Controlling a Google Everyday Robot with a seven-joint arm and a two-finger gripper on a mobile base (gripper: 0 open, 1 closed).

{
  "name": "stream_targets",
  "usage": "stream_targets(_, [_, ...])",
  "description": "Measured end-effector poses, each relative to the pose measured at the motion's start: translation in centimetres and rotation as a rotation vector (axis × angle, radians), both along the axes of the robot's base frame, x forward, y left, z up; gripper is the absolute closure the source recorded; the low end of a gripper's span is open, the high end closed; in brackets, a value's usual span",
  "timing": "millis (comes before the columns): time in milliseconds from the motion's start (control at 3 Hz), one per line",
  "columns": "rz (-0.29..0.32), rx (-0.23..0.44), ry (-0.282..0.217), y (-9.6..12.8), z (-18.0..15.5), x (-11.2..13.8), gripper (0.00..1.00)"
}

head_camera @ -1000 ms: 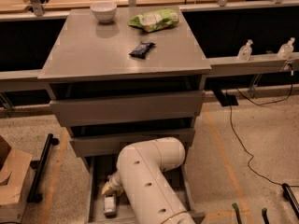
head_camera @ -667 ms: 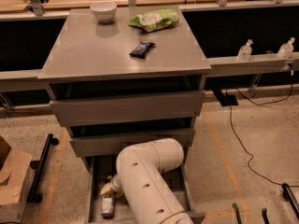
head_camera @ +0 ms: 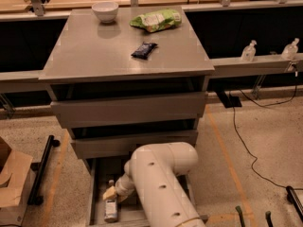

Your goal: Pick blue plastic bottle from bottom drawer and place on counter

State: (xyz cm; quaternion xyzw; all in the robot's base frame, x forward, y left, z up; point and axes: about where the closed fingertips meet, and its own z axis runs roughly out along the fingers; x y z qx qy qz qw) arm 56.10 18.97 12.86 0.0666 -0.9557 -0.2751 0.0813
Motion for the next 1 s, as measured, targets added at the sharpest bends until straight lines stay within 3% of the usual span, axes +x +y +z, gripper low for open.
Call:
stream_targets(333, [0.094, 0.144, 0.05, -2.8, 4.9, -3.0, 1.0])
stream_targets(1000, [0.195, 0.277, 0.096, -9.1, 12.6, -6.4, 1.0])
